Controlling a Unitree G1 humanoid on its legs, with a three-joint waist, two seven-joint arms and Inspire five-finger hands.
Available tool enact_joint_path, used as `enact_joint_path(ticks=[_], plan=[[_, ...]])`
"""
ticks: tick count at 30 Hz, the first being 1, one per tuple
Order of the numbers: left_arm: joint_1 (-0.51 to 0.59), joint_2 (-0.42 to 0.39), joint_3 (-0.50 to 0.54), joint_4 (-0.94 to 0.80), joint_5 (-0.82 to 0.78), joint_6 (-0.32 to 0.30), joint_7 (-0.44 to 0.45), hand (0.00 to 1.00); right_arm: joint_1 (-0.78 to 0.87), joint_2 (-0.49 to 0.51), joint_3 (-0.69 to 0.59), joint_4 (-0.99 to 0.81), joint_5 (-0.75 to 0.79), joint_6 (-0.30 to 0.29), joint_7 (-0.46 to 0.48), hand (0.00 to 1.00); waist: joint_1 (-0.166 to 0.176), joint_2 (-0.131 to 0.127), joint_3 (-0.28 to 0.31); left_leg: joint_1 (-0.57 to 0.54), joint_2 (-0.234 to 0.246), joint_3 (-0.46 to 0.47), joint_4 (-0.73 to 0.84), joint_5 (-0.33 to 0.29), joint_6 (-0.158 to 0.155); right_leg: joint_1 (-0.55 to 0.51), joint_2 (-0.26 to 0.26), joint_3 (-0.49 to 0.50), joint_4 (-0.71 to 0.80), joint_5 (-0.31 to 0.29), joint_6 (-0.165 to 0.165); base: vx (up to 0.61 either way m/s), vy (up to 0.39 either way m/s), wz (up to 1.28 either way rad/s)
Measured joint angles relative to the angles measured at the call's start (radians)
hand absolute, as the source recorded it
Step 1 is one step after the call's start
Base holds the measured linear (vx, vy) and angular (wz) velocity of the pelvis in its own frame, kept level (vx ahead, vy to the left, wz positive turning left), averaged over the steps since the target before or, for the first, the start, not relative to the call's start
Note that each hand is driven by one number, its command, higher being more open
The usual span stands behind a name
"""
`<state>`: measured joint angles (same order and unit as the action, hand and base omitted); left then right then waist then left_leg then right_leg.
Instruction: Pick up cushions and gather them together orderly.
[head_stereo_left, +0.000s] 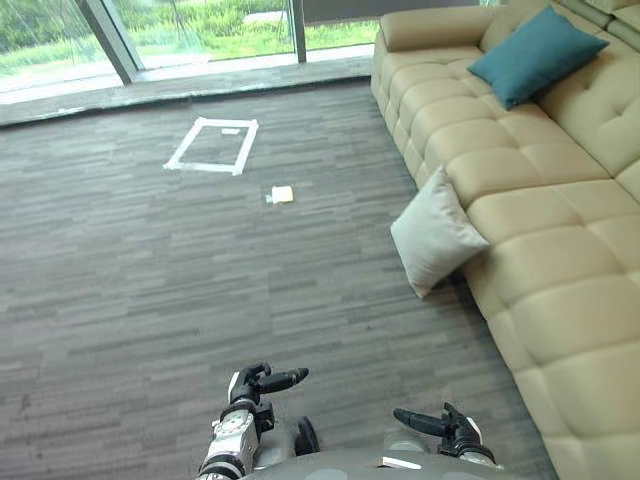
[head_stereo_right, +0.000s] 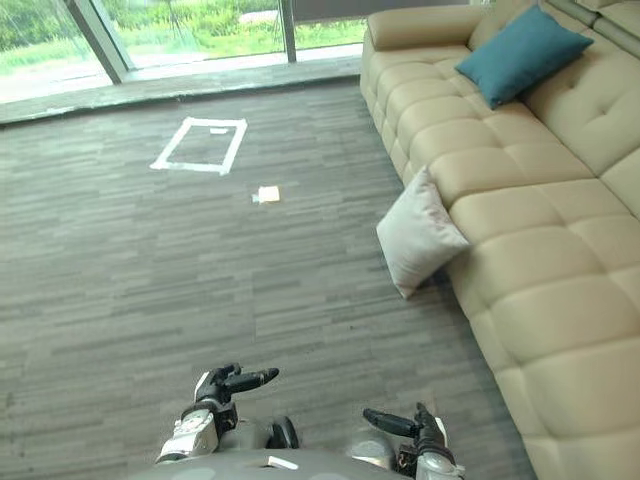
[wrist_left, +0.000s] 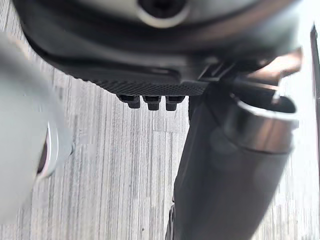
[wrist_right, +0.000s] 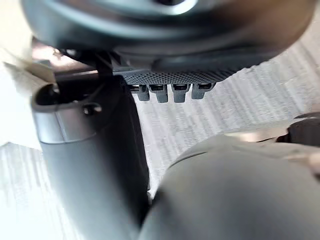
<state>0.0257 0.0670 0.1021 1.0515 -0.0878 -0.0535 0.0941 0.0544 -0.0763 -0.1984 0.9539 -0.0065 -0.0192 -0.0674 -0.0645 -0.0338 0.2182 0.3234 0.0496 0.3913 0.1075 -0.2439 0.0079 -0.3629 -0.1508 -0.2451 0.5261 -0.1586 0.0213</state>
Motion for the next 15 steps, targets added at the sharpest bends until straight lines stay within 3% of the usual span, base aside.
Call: enact_joint_path(ticks=[1, 2, 4, 6, 7, 8, 10, 11, 13, 15], plan=[[-0.002, 0.007, -0.018, 0.015, 0.0, 0.001, -0.004, 1.0, -0.004, -0.003, 0.002, 0.008, 0.0, -0.001, -0.001, 1.0, -0.006, 0.0, 0.007, 0.034, 0.01, -0.021, -0.016, -0.008, -0.028, 0.017, 0.014, -0.003, -0.005, 0.103, -0.093, 0.53, -0.237, 0.06], [-0.007, -0.009, -0.02, 0.023, 0.0, -0.001, -0.009, 1.0, -0.019, -0.014, -0.004, 0.013, -0.002, 0.002, 0.002, 1.0, 0.005, 0.035, 0.007, 0.042, 0.04, -0.034, -0.019, -0.007, -0.046, 0.015, 0.039, -0.009, 0.019, 0.082, -0.102, 0.54, -0.268, -0.04], [-0.014, -0.021, -0.015, 0.014, 0.007, -0.002, -0.018, 1.0, -0.017, 0.0, -0.038, 0.007, -0.009, 0.008, 0.001, 1.0, -0.005, 0.03, 0.014, 0.054, 0.052, -0.061, 0.038, 0.047, -0.107, 0.026, 0.025, -0.014, 0.113, -0.037, -0.12, 0.57, -0.303, 0.03], [-0.014, -0.035, -0.005, 0.008, 0.011, -0.003, -0.018, 1.0, -0.002, 0.006, -0.053, -0.004, -0.01, 0.014, 0.001, 1.0, -0.016, 0.035, 0.012, 0.037, 0.084, -0.084, 0.135, 0.061, -0.131, 0.069, 0.029, -0.034, 0.114, -0.082, -0.121, 0.34, -0.194, 0.29], [-0.014, -0.046, 0.005, -0.005, 0.012, -0.002, -0.018, 1.0, 0.017, 0.01, -0.052, -0.011, -0.009, 0.019, -0.002, 1.0, -0.024, 0.034, 0.013, -0.024, 0.123, -0.129, 0.3, 0.083, -0.173, 0.123, 0.035, -0.057, 0.09, -0.108, -0.111, 0.37, -0.247, 0.45], [-0.009, -0.067, 0.032, -0.035, 0.02, -0.002, -0.025, 1.0, 0.044, 0.013, -0.05, -0.029, -0.01, 0.027, -0.002, 1.0, -0.021, 0.036, 0.011, -0.138, 0.181, -0.181, 0.579, 0.121, -0.242, 0.19, 0.063, -0.072, 0.036, -0.117, -0.106, 0.49, -0.299, 0.31], [0.004, -0.086, 0.076, -0.078, 0.02, -0.001, -0.031, 1.0, 0.058, 0.012, -0.045, -0.036, -0.009, 0.037, -0.003, 1.0, -0.016, 0.046, 0.005, -0.284, 0.257, -0.162, 0.891, 0.116, -0.238, 0.296, 0.121, -0.067, -0.052, -0.121, -0.112, 0.38, -0.169, -0.14], [0.004, -0.086, 0.076, -0.079, 0.019, -0.001, -0.031, 1.0, 0.058, 0.012, -0.045, -0.036, -0.009, 0.037, -0.003, 1.0, -0.016, 0.045, 0.005, -0.288, 0.259, -0.16, 0.896, 0.116, -0.237, 0.3, 0.123, -0.066, -0.055, -0.121, -0.112, 0.25, -0.064, -0.33], [0.008, -0.083, 0.08, -0.104, 0.019, -0.001, -0.03, 1.0, 0.068, 0.018, -0.036, -0.036, -0.005, 0.04, -0.004, 1.0, -0.011, 0.032, 0.002, -0.359, 0.273, -0.098, 0.918, 0.073, -0.199, 0.362, 0.14, -0.031, -0.103, -0.127, -0.12, 0.2, -0.017, -0.51], [0.005, -0.088, 0.084, -0.128, 0.019, -0.003, -0.029, 1.0, 0.072, 0.018, -0.028, -0.037, 0.009, 0.042, -0.007, 1.0, 0.01, 0.024, 0.002, -0.427, 0.243, -0.047, 0.738, 0.012, -0.135, 0.42, 0.144, 0.052, -0.146, -0.12, -0.116, 0.33, 0.064, -1.12]])
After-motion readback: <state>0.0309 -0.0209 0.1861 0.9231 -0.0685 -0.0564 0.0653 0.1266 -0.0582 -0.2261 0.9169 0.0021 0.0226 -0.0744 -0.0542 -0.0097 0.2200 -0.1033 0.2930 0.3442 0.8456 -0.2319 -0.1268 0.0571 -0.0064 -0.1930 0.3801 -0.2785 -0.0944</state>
